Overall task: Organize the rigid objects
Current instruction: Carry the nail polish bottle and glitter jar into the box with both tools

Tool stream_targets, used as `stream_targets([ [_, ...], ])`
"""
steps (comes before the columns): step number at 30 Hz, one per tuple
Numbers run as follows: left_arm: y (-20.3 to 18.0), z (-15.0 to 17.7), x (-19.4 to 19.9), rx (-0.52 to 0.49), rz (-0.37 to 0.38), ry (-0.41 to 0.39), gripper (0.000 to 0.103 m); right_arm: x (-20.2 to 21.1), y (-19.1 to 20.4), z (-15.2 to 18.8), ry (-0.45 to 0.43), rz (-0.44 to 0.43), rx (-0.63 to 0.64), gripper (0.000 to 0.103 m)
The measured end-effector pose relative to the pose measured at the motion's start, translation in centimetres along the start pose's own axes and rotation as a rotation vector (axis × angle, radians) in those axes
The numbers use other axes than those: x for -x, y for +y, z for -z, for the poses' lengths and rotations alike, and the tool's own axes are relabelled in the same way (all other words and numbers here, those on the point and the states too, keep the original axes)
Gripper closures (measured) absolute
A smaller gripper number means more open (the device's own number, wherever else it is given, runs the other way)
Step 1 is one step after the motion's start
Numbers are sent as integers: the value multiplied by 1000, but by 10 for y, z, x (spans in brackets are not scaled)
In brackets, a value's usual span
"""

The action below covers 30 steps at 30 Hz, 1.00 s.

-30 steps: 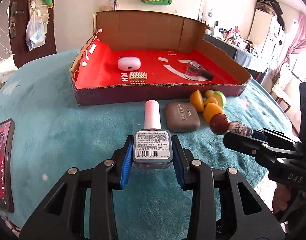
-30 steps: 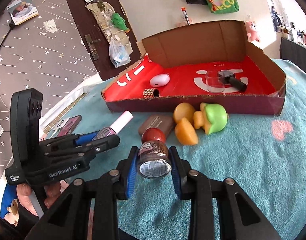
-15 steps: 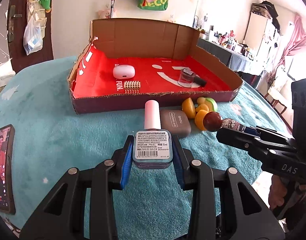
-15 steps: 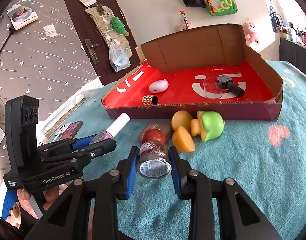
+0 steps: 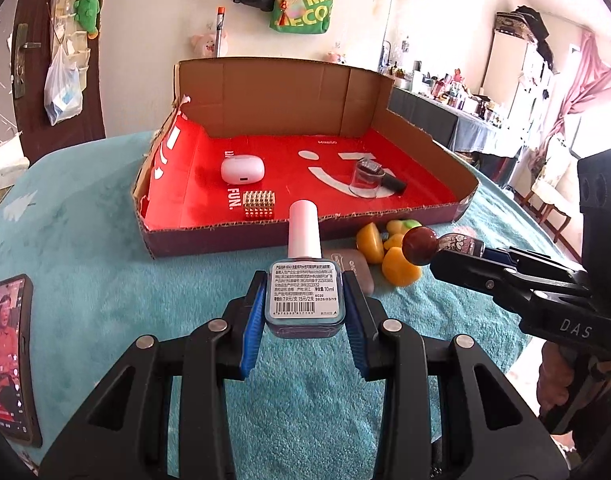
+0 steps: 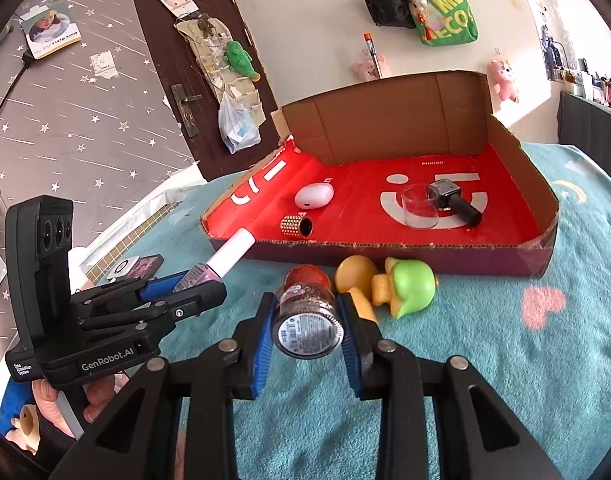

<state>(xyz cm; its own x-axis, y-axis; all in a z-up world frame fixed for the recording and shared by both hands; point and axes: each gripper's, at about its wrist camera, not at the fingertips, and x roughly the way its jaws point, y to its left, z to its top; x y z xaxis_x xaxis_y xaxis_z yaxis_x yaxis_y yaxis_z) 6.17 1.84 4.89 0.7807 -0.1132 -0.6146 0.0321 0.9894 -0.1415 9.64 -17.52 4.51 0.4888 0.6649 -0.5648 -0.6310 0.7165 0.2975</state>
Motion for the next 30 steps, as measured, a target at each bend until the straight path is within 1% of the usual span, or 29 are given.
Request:
stream_targets([
  [8,-3,-8,-1,-23,-4,-10,69,-2,-3,-8,-2,19,18,70],
  [22,3,-15,-9,-10,-3,-2,69,-8,-7,-23,-2,31,29,70],
  [30,7,-23,-17,-11,11,11,69,-14,-10,-34,6,36,39,70],
])
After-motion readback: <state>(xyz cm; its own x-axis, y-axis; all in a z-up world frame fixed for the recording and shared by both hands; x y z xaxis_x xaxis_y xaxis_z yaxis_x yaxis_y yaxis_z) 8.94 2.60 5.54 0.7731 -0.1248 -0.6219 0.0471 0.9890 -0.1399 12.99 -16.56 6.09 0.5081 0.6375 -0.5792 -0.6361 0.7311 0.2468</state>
